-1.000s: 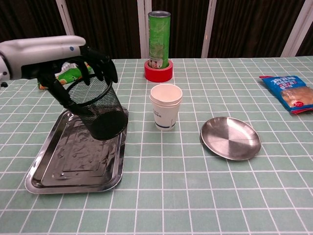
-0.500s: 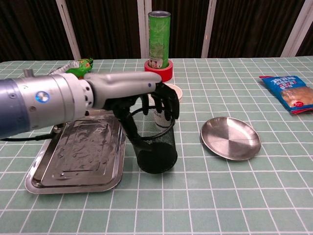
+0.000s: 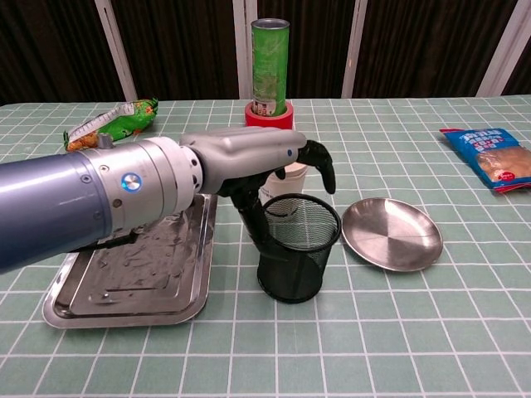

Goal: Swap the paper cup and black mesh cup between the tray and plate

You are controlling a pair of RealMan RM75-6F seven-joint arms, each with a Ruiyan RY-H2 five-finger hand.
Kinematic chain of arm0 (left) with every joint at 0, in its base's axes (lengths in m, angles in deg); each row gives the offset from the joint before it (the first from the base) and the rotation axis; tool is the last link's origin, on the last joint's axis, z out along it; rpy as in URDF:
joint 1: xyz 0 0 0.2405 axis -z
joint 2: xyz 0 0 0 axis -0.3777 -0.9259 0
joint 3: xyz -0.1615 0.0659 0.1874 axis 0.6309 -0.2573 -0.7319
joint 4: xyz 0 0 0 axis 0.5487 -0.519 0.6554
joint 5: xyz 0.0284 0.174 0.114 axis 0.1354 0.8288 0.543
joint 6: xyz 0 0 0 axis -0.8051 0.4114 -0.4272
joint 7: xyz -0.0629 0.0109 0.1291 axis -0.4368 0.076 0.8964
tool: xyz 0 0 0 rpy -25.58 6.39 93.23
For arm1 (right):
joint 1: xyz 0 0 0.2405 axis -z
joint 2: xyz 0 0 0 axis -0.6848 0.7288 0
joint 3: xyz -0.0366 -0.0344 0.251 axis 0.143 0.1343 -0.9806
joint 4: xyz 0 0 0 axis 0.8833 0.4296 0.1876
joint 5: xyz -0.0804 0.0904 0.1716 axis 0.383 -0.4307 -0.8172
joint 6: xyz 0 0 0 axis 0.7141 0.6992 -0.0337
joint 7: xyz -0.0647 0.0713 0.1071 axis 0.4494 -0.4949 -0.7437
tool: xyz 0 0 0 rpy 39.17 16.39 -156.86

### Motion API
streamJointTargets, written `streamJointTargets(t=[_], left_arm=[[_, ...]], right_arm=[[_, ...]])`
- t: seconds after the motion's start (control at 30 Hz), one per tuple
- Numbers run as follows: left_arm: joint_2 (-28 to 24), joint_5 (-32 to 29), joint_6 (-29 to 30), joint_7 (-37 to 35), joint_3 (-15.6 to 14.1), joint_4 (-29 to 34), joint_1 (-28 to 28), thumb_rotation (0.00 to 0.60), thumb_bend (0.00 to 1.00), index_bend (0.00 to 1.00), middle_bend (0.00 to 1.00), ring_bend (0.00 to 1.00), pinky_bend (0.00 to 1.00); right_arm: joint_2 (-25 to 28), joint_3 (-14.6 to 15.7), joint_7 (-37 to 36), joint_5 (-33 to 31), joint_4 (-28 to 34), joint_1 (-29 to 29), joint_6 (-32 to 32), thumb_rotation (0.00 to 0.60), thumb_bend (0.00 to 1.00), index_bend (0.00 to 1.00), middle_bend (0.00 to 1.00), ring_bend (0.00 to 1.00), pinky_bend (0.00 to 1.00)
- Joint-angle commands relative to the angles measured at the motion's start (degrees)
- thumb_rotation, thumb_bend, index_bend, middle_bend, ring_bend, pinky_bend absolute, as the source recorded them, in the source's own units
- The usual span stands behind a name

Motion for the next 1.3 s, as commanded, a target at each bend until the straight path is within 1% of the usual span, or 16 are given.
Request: streamJointTargets(t=[0.03, 0.13, 0.23, 0.3, 0.33, 0.47, 0.53, 0.7, 0.83, 0.9, 1.0, 1.07, 1.3], left_arm=[[-0.9, 0.7, 0.5, -0.1, -0.1, 2.0, 0.0, 0.600, 0.00, 0.24, 0.03, 0.00, 0.19], [-2.2, 0.5, 0.9, 1.0, -0.4, 4.0, 0.3, 0.600, 0.00, 0.24, 0.03, 0.00, 0.19], [-2.9, 1.3, 3.1, 2.2, -0.2, 5.5, 0.1, 0.600, 0.00, 0.24, 0.03, 0.00, 0.19], [-2.6, 3.8, 5.7, 1.2, 0.7, 5.2, -0.5, 0.600, 0.00, 0.24, 0.03, 0.00, 0.18], [-2.4, 4.5, 6.2, 0.5, 0.9, 4.9, -0.7, 0.600, 0.00, 0.24, 0.03, 0.00, 0.18], [-2.2, 5.7, 7.0, -3.6, 3.6, 2.4, -0.8, 0.600, 0.00, 0.23, 0.01, 0.00, 0.13], [-2.3, 4.3, 5.9, -4.8, 5.3, 0.4, 0.0, 0.600, 0.00, 0.23, 0.00, 0.00, 0.11], [-1.3, -0.2, 2.5, -6.6, 8.5, -4.8, 2.5, 0.600, 0.00, 0.21, 0.00, 0.00, 0.05], [0.4, -5.0, -0.3, -7.8, 10.3, -9.3, 4.5, 0.600, 0.00, 0.20, 0.00, 0.00, 0.04], [1.1, -7.5, -1.9, -7.9, 10.6, -11.5, 5.6, 0.600, 0.00, 0.20, 0.00, 0.00, 0.04], [2.0, -11.1, -5.0, -8.1, 10.3, -14.1, 7.0, 0.600, 0.00, 0.19, 0.00, 0.00, 0.04], [2.5, -12.3, -6.3, -8.6, 10.0, -15.3, 7.6, 0.600, 0.00, 0.19, 0.00, 0.00, 0.04], [5.1, -12.2, -5.8, -9.4, 8.4, -20.0, 8.5, 0.600, 0.00, 0.19, 0.00, 0.00, 0.04]], right_arm=[[0.1, 0.1, 0.3, 0.0, 0.1, 0.0, 0.3, 0.600, 0.00, 0.00, 0.00, 0.04, 0.00], [0.7, 0.4, 0.6, 0.1, 0.4, 0.0, 1.0, 0.600, 0.00, 0.00, 0.00, 0.04, 0.00], [0.7, 0.2, 1.0, 0.0, 0.5, 0.0, 1.2, 0.600, 0.00, 0.00, 0.00, 0.04, 0.00], [0.7, 0.1, 1.1, -0.2, 0.5, 0.1, 1.2, 0.600, 0.00, 0.00, 0.00, 0.04, 0.00], [0.7, 0.0, 1.2, -0.3, 0.5, 0.1, 1.3, 0.600, 0.00, 0.00, 0.00, 0.04, 0.00], [0.6, -0.3, 1.4, -0.9, 0.3, 0.1, 1.6, 0.600, 0.00, 0.00, 0.00, 0.04, 0.00], [0.5, -0.6, 1.3, -1.4, 0.0, 0.1, 1.8, 0.600, 0.00, 0.00, 0.00, 0.04, 0.00], [0.4, -1.4, 1.2, -3.0, -0.8, 0.0, 2.5, 0.600, 0.00, 0.00, 0.00, 0.04, 0.00], [0.4, -1.8, 1.4, -4.2, -1.3, -0.2, 3.2, 0.600, 0.00, 0.00, 0.00, 0.04, 0.00], [0.3, -2.0, 1.4, -4.6, -1.4, -0.2, 3.4, 0.600, 0.00, 0.00, 0.00, 0.04, 0.00], [0.2, -2.3, 1.7, -4.8, -1.5, -0.2, 3.3, 0.600, 0.00, 0.00, 0.00, 0.04, 0.00], [0.2, -2.3, 1.9, -4.9, -1.5, -0.1, 3.3, 0.600, 0.00, 0.00, 0.00, 0.04, 0.00], [0.3, -2.4, 1.8, -5.0, -1.6, 0.0, 3.5, 0.600, 0.00, 0.00, 0.00, 0.04, 0.00]])
